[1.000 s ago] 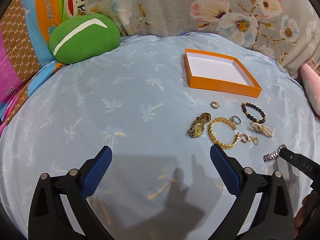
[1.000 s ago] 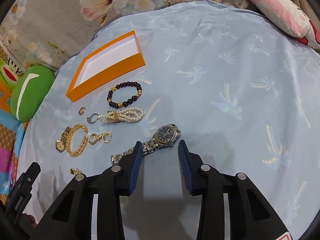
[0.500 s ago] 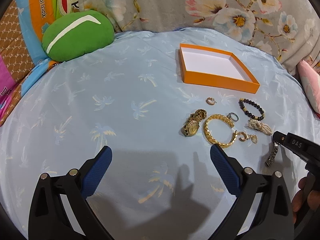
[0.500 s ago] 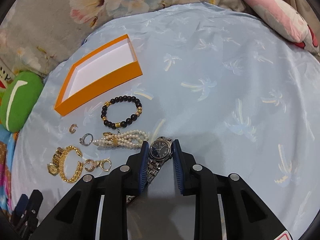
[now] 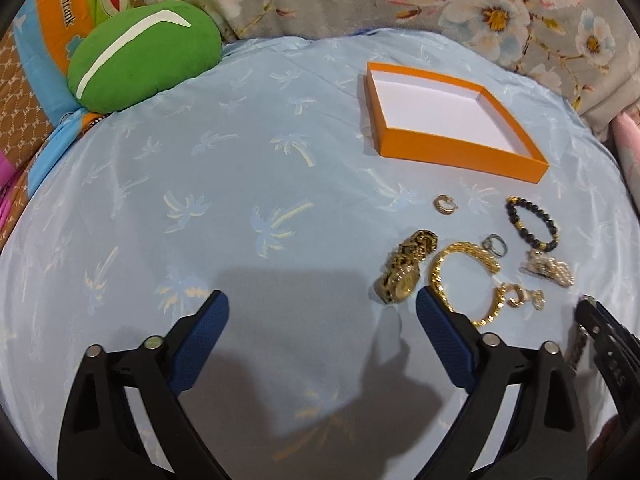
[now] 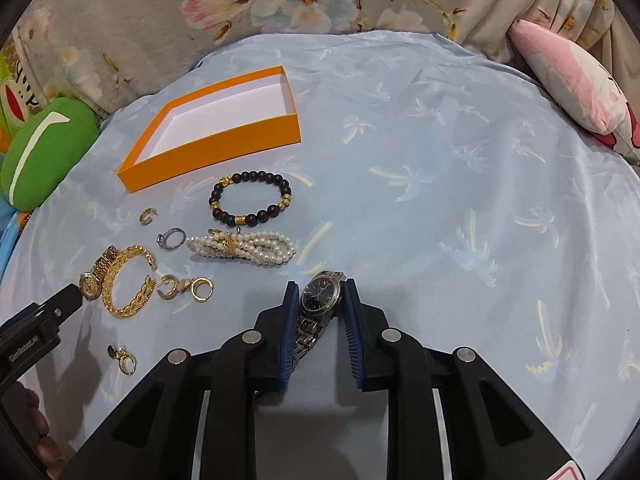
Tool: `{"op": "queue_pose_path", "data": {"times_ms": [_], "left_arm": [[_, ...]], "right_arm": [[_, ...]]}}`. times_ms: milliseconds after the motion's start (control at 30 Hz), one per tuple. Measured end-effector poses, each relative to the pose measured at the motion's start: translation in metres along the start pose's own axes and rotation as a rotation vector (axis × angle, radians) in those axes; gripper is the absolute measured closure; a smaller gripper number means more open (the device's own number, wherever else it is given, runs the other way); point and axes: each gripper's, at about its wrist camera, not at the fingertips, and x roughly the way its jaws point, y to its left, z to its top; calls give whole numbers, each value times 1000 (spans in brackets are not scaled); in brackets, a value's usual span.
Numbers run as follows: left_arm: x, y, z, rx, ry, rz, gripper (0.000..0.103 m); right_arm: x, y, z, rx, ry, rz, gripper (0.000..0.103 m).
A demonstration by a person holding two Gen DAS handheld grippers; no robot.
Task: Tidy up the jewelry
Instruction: 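Grasp the silver watch with the right tool while the left tool grasps the gold watch, then carry the silver watch into the orange box and release while the left tool drops the gold watch there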
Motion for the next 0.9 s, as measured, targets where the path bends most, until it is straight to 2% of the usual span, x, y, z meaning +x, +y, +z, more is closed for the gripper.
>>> {"op": "queue_pose_path", "data": {"times_ms": [67,200,300,400,567,733,900], "left_arm": [[8,-1,2,5,21,-25,27],[11,-9,5,34,7,-40,32],[13,-15,7,49,-3,-38,32],[13,-19,10,61,-13,-60,46],[11,-24,10,73,-17,-109,81],[5,-23,9,54,-16,-151,81],[-12,-18,10,30,-51,-155,81]], "right_arm": [[0,-1,0,5,-1,6,82],[1,-1,0,5,-1,8,82],[0,-1,-1,5,-1,6,81],[1,-1,0,9,-2,13,81],[0,-1,-1,11,-4,39,83],[-3,-1,0,5,-12,62,88],[-10,-3,1,8,-12,90,93]]}}
